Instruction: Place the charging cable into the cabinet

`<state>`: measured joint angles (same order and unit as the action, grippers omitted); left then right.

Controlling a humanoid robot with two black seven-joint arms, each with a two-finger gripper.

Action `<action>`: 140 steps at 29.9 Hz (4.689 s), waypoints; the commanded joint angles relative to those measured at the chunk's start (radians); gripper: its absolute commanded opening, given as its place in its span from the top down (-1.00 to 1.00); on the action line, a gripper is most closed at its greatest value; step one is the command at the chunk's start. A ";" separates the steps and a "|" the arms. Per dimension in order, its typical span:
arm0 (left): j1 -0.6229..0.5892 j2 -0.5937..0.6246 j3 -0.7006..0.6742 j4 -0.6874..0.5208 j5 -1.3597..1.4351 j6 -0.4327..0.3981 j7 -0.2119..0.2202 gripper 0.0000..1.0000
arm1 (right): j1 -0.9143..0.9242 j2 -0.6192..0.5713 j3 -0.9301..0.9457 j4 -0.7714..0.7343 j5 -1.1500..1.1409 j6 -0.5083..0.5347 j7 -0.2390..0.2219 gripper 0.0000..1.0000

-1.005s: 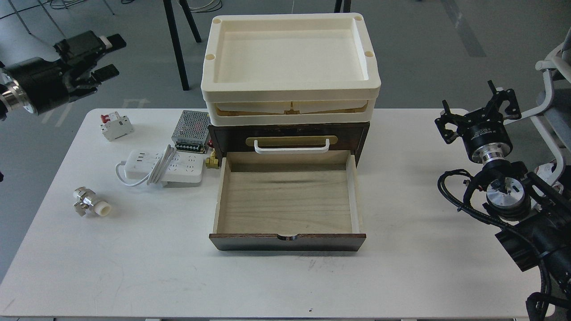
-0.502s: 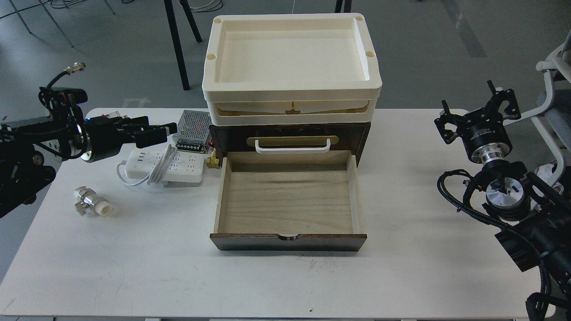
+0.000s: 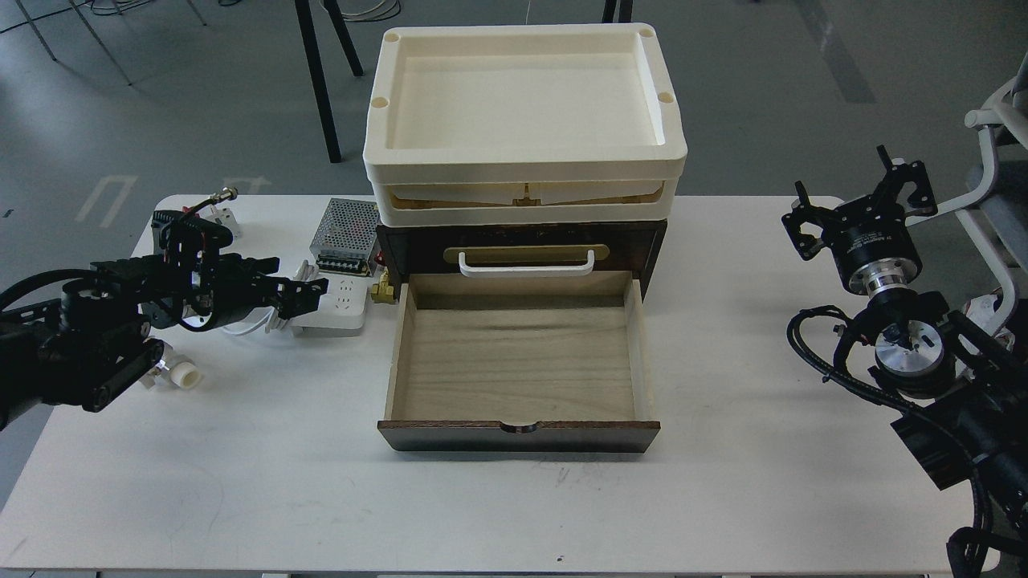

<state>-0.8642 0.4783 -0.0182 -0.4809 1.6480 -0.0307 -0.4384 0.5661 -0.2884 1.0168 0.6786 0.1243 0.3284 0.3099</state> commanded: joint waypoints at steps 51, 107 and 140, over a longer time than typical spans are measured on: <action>-0.577 0.329 0.011 0.036 -0.597 -0.360 -0.050 0.89 | 0.000 -0.002 -0.003 -0.001 -0.002 0.000 0.000 -1.00; -0.082 -0.090 -0.143 -0.539 -0.054 -0.379 0.098 0.80 | 0.002 -0.002 -0.001 -0.004 -0.002 0.000 0.000 -1.00; -0.030 -0.006 -0.761 -0.754 -0.806 -0.458 -0.050 -0.98 | 0.008 0.000 -0.001 -0.007 -0.002 -0.003 -0.012 -1.00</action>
<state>-0.8929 0.4664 -0.6158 -1.2454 1.0532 -0.4879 -0.4878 0.5703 -0.2884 1.0154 0.6750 0.1227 0.3260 0.3080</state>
